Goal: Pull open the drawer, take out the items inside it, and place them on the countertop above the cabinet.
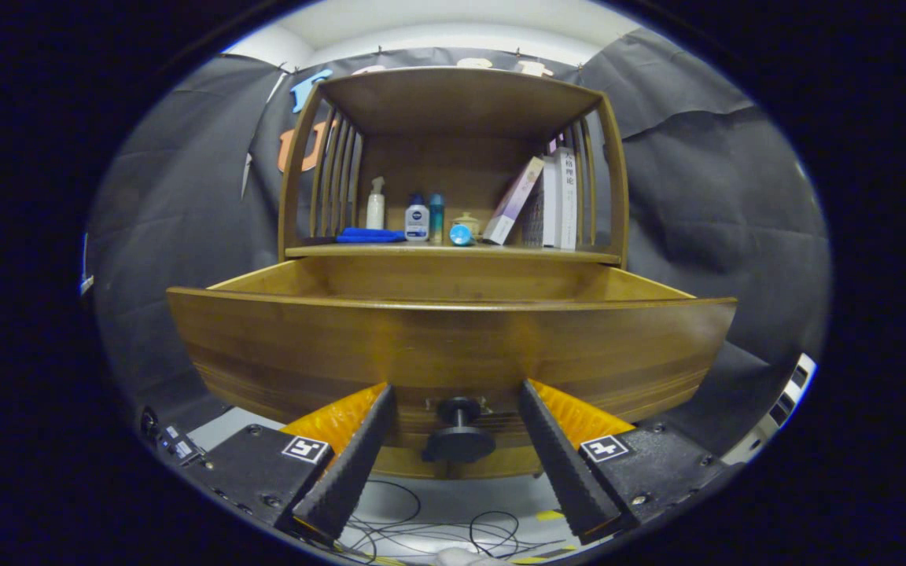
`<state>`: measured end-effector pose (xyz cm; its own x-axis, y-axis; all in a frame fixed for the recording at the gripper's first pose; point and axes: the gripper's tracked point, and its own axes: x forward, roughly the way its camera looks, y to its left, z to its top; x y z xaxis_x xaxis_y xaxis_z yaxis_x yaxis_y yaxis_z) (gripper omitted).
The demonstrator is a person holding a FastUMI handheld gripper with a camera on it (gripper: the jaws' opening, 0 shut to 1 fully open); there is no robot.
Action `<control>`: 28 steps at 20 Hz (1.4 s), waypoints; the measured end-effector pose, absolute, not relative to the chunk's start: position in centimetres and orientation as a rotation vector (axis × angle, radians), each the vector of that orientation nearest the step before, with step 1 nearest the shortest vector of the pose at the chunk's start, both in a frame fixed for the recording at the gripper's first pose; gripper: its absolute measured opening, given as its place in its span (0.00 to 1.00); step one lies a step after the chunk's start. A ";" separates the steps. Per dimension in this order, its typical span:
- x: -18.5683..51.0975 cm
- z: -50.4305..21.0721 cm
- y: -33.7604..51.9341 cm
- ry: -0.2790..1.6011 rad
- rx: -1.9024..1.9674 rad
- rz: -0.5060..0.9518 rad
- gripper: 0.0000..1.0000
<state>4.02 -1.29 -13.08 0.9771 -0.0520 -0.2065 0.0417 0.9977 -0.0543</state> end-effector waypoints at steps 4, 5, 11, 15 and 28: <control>5.0 -13.0 -1.6 0.221 -0.030 -0.023 1.00; 5.2 -13.0 -1.9 0.220 -0.030 -0.017 1.00; 6.4 -12.8 -1.7 0.217 -0.035 -0.016 0.99; 8.3 -12.4 -1.6 0.239 -0.042 -0.020 0.99; 15.3 -11.3 -3.3 0.288 -0.035 -0.034 0.99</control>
